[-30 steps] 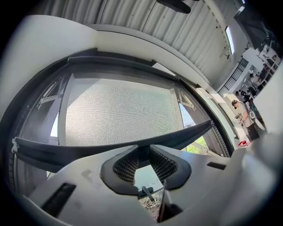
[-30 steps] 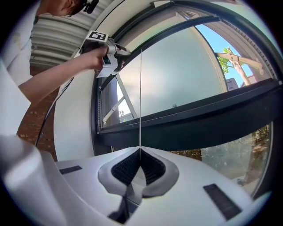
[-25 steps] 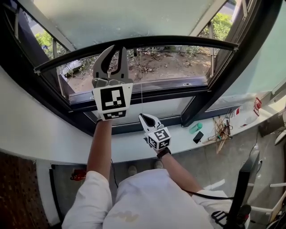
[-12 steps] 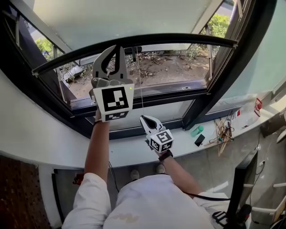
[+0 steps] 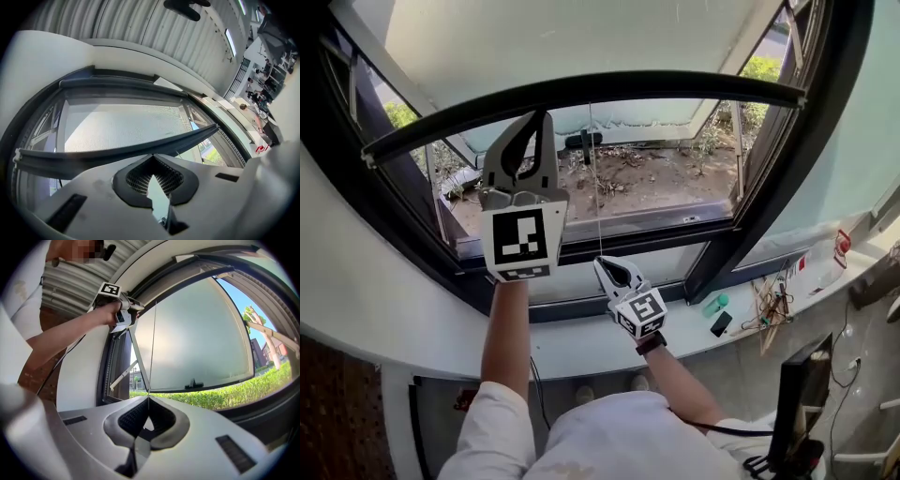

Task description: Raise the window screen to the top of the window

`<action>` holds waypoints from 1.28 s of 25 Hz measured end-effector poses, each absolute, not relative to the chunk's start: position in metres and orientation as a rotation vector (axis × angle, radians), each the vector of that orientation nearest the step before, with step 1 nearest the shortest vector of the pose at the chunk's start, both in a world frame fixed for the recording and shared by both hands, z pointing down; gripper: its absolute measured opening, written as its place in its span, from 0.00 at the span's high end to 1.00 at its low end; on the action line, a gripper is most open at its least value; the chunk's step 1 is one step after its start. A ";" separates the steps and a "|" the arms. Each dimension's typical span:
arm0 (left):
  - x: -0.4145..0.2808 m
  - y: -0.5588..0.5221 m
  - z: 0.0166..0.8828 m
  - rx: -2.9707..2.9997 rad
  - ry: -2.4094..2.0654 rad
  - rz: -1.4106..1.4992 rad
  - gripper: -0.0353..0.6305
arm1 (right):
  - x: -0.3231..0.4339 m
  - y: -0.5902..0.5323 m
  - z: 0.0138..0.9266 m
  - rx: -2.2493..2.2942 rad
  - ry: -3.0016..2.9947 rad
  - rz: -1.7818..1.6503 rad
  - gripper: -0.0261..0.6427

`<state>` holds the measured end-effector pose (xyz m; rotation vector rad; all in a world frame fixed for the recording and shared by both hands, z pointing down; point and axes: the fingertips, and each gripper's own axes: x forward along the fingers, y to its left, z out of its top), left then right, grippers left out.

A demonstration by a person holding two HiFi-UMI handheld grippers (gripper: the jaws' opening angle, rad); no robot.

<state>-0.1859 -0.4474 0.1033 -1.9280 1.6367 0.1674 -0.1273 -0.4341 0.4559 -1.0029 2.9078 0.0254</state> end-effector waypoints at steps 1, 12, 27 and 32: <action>-0.189 -0.445 0.105 -1.932 1.649 0.178 0.95 | -0.128 -0.435 0.450 -1.008 2.911 0.062 0.96; -0.218 -0.433 0.209 -2.098 1.822 0.223 0.95 | -0.138 -0.443 0.401 -0.962 2.802 0.091 0.96; -0.222 -0.412 0.338 -2.263 1.979 0.139 0.95 | -0.129 -0.447 0.301 -0.942 2.656 0.294 0.96; -0.220 -0.407 0.341 -2.268 1.965 0.129 0.95 | -0.132 -0.436 0.264 -0.897 2.609 0.359 0.96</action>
